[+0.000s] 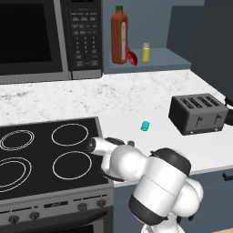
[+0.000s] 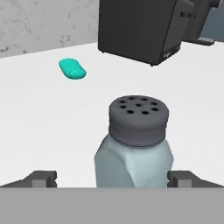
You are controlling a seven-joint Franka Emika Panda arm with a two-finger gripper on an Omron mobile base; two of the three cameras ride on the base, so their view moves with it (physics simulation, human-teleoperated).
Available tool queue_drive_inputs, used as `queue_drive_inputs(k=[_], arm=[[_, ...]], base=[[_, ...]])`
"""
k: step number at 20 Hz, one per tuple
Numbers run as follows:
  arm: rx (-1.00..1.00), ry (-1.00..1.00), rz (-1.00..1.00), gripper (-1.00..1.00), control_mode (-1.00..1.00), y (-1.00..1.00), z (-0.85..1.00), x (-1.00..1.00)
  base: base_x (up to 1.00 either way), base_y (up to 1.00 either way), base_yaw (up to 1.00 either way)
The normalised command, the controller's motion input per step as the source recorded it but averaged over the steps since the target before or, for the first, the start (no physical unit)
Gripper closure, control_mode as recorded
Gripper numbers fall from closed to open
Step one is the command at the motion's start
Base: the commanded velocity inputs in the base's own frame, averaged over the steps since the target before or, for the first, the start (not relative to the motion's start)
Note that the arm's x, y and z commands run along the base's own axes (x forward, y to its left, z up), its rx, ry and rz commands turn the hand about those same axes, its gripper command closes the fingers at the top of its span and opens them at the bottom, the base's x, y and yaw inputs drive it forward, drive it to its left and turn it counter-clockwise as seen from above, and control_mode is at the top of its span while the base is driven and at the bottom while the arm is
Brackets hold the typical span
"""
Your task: Put the shaker and condiment bottle from the counter next to their counterparts in the cabinet.
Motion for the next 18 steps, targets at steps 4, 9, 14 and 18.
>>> queue_drive_inputs(k=[4, 9, 14, 18], arm=[[0.00, 0.00, 0.00, -1.00, -1.00, -0.27, -0.05, 0.10], [0.00, 0.00, 0.00, -1.00, -1.00, -0.30, -0.07, 0.07], [0.00, 0.00, 0.00, 1.00, -1.00, -0.28, -0.02, 0.01], [0.00, 0.00, 0.00, 1.00, -1.00, 0.00, 0.00, 0.00]], base=[[0.00, 0.00, 0.00], [0.00, 0.00, 0.00], [0.00, 0.00, 0.00], [0.00, 0.00, 0.00]])
